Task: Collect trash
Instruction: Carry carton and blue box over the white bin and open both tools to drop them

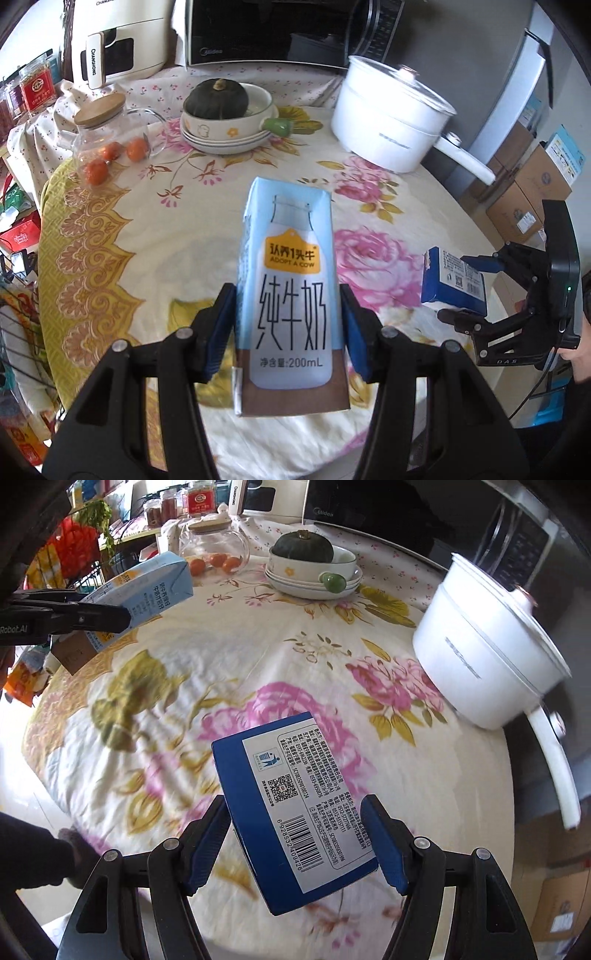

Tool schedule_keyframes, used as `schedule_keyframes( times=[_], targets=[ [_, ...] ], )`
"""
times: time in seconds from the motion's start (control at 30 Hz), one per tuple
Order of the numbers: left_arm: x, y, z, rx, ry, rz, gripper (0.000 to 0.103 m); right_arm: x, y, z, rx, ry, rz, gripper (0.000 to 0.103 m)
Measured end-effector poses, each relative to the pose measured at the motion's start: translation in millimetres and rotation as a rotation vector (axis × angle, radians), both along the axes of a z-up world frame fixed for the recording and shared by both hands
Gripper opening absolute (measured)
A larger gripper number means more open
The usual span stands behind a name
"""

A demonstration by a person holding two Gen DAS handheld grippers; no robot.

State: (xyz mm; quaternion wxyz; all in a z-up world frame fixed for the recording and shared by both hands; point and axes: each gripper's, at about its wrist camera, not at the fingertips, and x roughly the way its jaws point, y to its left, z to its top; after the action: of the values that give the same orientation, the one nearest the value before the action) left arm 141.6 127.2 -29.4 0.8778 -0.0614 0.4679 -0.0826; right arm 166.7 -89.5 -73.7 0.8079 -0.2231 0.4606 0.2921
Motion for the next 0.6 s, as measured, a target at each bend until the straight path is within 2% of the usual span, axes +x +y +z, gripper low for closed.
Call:
schedule_keyframes(
  times=[0.27,0.6],
  targets=[
    [-46.9,-34.7,14.0,-0.059,-0.017,-0.027,0.056,-55.7,-51.1,17.7,0.033,0.001,-0.130,0.074],
    [-77.1,-87.5,12.4,-0.121,-0.028,-0.097,0.056,-102.8,-115.9,18.7,0.042,0.032,-0.306,0.074]
  ],
)
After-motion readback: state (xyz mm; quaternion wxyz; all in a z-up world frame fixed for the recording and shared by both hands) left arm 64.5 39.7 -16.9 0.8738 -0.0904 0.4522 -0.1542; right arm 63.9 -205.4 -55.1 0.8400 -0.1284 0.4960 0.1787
